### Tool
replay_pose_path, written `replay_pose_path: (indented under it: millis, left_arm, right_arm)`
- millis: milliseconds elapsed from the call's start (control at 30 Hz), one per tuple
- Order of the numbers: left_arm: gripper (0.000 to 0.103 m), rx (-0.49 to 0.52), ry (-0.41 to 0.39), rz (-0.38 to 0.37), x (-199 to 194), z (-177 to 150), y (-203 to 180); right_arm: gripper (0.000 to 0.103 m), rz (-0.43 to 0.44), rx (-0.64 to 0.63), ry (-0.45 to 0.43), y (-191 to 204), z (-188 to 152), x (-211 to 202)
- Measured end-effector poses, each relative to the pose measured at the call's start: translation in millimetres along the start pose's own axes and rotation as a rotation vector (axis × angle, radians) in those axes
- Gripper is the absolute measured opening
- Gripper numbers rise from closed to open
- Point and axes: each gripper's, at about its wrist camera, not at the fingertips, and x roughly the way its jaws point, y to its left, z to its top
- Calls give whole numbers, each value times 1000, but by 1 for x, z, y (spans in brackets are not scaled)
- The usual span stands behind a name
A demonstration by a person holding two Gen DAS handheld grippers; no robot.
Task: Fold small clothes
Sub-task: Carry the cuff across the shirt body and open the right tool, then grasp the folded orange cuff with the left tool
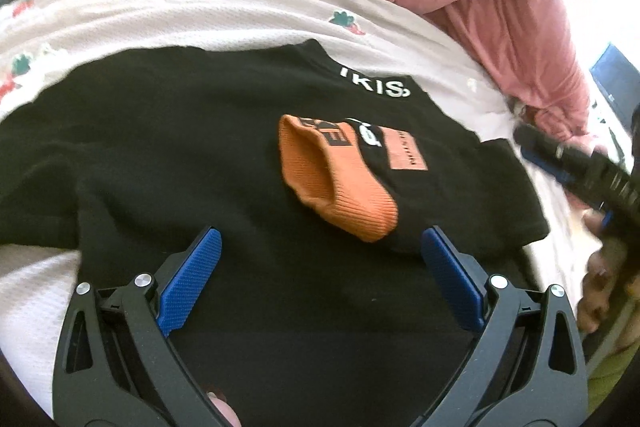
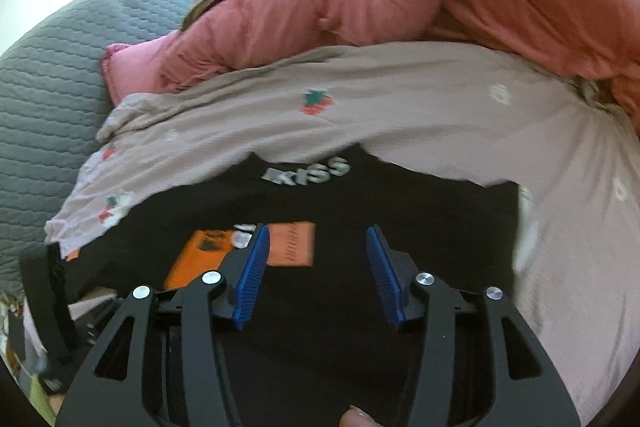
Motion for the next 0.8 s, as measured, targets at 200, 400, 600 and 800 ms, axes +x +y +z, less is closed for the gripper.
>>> replay_pose_path:
  millis: [200, 400, 600, 800]
  left_arm:
    - [83, -95, 13, -93, 9, 10, 0]
    - [51, -119, 30, -50, 24, 22, -5]
    - [4, -95, -46, -7, 9, 25, 1]
    - [4, -9, -189, 72, -35, 33, 2]
  right_arm:
    - [50, -51, 92, -5, -45, -12, -11]
    - [50, -90, 120, -14, -66, -19, -20]
    - [50, -95, 120, 8, -72, -25, -18]
    - [50, -96, 96, 24, -65, -27, -14]
